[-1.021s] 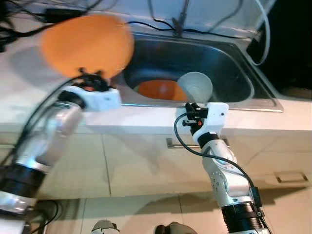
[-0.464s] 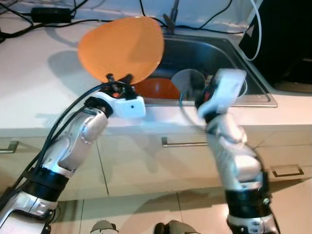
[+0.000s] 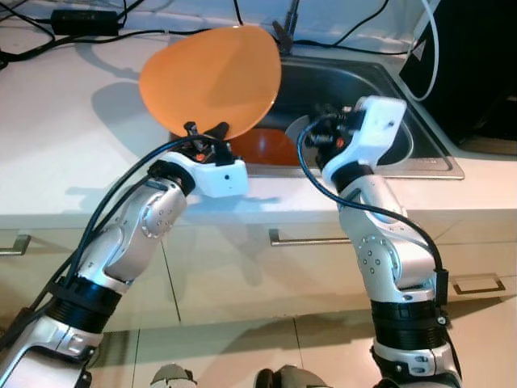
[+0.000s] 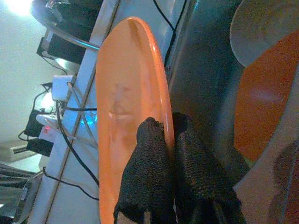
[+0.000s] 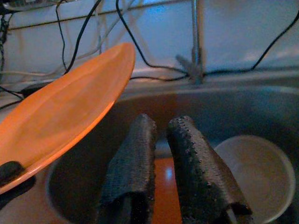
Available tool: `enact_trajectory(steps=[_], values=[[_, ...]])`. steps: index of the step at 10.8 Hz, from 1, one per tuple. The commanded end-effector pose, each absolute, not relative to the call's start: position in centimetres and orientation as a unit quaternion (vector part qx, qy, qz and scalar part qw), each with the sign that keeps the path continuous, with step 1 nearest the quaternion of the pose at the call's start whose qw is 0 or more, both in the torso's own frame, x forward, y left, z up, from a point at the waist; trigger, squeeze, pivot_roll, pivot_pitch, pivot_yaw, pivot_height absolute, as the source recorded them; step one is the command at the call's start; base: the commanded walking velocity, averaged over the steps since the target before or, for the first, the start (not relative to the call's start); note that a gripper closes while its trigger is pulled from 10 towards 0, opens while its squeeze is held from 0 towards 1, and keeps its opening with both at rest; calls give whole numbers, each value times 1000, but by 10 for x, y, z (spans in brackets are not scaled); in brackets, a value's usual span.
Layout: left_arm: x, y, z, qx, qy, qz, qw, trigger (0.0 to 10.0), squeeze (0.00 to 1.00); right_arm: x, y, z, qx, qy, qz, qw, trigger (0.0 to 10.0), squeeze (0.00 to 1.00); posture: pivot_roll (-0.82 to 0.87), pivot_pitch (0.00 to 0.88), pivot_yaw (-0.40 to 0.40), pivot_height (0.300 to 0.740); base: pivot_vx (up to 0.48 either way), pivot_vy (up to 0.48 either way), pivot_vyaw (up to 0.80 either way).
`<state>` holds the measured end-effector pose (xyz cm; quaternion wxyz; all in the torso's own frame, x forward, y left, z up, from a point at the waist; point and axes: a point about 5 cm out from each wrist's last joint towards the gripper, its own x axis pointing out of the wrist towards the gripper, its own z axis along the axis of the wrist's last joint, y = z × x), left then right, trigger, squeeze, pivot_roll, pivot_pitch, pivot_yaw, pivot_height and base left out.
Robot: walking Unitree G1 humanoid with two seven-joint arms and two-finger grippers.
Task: Kitchen organization
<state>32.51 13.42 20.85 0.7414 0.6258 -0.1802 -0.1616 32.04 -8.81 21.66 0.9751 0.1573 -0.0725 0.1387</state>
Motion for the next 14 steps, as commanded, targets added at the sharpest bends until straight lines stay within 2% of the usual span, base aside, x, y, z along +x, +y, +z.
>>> enact_trajectory(steps=[1, 4, 5, 6, 7, 8, 9, 13, 14], values=[[323, 126, 217, 626, -212, -161, 733, 10000, 0, 324, -92, 211, 182, -51, 137, 972, 10000, 1000, -18, 78, -160, 719, 0, 0, 0], [321, 126, 215, 624, -210, -165, 734, 10000, 0, 330, -93, 197, 254, 1, 138, 957, 10000, 1000, -12, 80, -167, 719, 0, 0, 0], [320, 125, 214, 624, -209, -170, 733, 10000, 0, 331, -92, 196, 279, 11, 149, 949, 10000, 129, -12, 80, -166, 719, 0, 0, 0], [320, 123, 213, 620, -211, -181, 734, 10000, 0, 332, -91, 197, 291, 13, 157, 944, 10000, 0, -12, 79, -166, 719, 0, 0, 0], [317, 120, 212, 612, -217, -200, 734, 10000, 0, 333, -88, 199, 335, 20, 171, 927, 10000, 0, -12, 79, -166, 719, 0, 0, 0], [317, 119, 212, 612, -218, -201, 733, 10000, 0, 333, -88, 203, 383, 21, 178, 906, 10000, 204, -12, 79, -166, 719, 0, 0, 0], [317, 120, 212, 613, -218, -200, 732, 10000, 0, 333, -88, 207, 411, 16, 184, 893, 10000, 1000, -11, 77, -166, 719, 0, 0, 0], [316, 117, 211, 612, -220, -207, 731, 10000, 0, 337, -91, 211, 504, 28, 179, 844, 10000, 1000, -9, 67, -170, 719, 0, 0, 0], [314, 115, 210, 609, -223, -217, 730, 10000, 0, 338, -89, 212, 512, 35, 185, 838, 10000, 0, -6, 66, -173, 719, 0, 0, 0]])
